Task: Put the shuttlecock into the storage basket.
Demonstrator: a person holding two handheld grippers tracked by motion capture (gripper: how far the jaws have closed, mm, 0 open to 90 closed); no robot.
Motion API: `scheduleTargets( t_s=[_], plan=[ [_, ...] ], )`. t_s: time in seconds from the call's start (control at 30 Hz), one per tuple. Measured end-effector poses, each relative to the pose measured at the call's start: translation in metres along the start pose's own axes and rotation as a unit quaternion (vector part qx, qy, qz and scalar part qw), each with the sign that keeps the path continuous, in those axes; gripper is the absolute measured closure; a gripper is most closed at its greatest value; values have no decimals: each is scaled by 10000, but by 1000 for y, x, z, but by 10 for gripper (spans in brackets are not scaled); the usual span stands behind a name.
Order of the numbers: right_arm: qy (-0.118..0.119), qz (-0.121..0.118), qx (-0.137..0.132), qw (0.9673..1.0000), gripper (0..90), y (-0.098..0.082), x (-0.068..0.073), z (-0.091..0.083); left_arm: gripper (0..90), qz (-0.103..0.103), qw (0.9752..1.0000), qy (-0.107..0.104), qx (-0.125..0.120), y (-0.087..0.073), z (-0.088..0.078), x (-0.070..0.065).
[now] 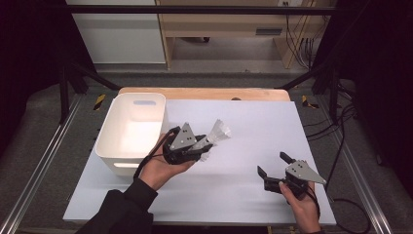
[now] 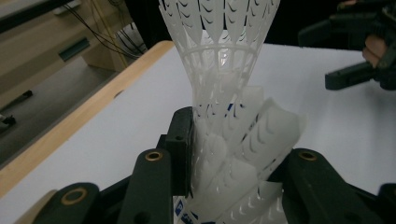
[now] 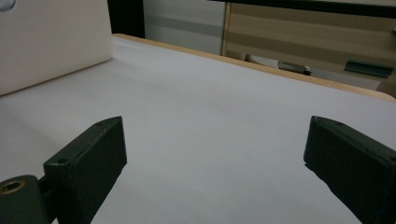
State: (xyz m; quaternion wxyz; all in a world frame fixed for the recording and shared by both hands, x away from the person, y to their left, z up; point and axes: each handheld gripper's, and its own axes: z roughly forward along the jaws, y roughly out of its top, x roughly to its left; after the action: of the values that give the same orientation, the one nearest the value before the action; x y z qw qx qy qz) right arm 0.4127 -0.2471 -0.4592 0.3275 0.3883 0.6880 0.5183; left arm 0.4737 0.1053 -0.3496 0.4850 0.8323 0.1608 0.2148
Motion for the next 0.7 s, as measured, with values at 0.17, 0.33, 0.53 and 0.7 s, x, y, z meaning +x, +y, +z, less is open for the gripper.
scheduleTargets(
  t_s=[0.17, 0.33, 0.53, 0.7],
  plan=[
    [37, -34, -18, 10000, 51, 1, 1, 0, 643, -105, 9995, 213, -195, 9, -14, 17],
    [52, -34, 25, 10000, 51, 1, 3, 1, 643, -238, 9979, 460, -386, 9, -25, 41],
    [79, -20, 9, 10000, 50, 1, 3, 1, 643, -484, 9948, 725, -518, 11, -35, 62],
    [95, -9, 18, 10000, 48, 1, 2, 0, 643, -503, 9928, 903, -608, 12, -42, 73]
  ],
)
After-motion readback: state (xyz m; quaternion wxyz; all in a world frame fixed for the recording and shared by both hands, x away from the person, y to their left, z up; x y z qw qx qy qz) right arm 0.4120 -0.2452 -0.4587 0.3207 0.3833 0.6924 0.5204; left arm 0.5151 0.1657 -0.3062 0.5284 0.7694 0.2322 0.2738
